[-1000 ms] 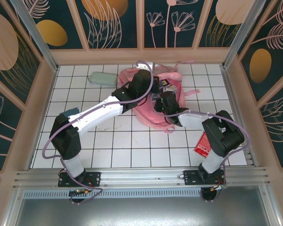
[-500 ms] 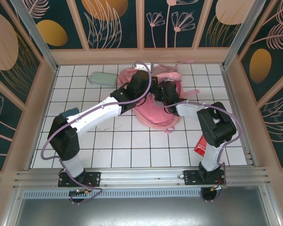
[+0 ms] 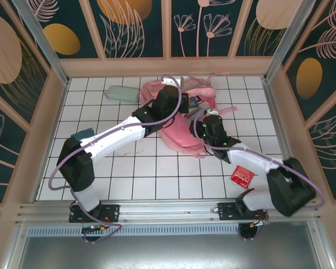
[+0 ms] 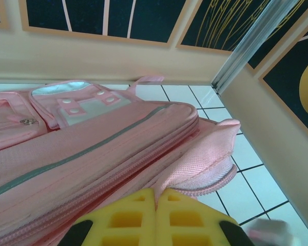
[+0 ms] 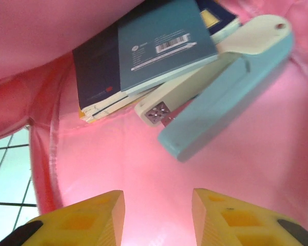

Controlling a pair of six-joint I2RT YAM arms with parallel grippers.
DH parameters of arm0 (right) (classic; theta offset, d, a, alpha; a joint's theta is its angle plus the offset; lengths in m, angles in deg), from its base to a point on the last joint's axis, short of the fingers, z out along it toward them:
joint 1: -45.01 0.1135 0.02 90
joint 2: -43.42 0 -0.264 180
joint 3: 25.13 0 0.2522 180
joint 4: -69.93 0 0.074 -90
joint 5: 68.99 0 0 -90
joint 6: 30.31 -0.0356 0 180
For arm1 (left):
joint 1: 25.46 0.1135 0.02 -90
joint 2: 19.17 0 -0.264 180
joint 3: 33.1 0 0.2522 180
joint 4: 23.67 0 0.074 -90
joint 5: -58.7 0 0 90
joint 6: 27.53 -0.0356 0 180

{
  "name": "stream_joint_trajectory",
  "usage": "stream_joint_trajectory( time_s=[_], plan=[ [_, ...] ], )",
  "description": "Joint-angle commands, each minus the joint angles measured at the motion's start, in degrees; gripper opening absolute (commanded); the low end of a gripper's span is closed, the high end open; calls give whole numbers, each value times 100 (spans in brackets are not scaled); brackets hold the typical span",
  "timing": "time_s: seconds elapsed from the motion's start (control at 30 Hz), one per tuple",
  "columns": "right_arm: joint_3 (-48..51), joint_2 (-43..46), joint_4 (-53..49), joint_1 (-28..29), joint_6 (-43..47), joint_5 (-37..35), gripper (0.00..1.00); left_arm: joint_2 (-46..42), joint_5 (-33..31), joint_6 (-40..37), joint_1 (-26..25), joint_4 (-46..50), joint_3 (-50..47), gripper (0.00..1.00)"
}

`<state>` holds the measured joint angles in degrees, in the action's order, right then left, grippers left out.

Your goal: Pack the student bag

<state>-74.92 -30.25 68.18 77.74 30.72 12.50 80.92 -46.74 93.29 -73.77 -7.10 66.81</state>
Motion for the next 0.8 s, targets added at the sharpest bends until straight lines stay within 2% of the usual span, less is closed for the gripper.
stream_joint_trajectory(
  time_s=[0.0,0.17,0.2,0.23,0.33,0.43,0.47,0.6,0.77],
  plan=[
    [460,797,-873,23,-490,-463,40,-271,-119,-69,-2,-470,-16,0],
    [972,2128,-2248,-40,-1292,-1435,54,-389,115,-80,-2,-552,-217,0],
    [1037,2390,-2594,-92,-1476,-1584,60,-428,166,-77,0,-577,-273,0],
    [1095,2587,-2828,-108,-1586,-1658,65,-461,196,-80,5,-588,-310,0],
    [1299,3166,-3524,-450,-1988,-1854,71,-574,281,-103,6,-636,-443,0],
    [1510,3553,-4068,-836,-2481,-1906,89,-692,364,-119,6,-740,-618,0],
    [1581,3633,-4032,-956,-2502,-1767,92,-725,388,-113,-2,-783,-670,0],
    [1582,3604,-4411,-1495,-3081,-1889,97,-824,410,-163,4,-847,-831,0],
    [1637,3158,-4212,-2415,-2955,-1495,99,-891,452,-210,4,-895,-946,0]
  ],
)
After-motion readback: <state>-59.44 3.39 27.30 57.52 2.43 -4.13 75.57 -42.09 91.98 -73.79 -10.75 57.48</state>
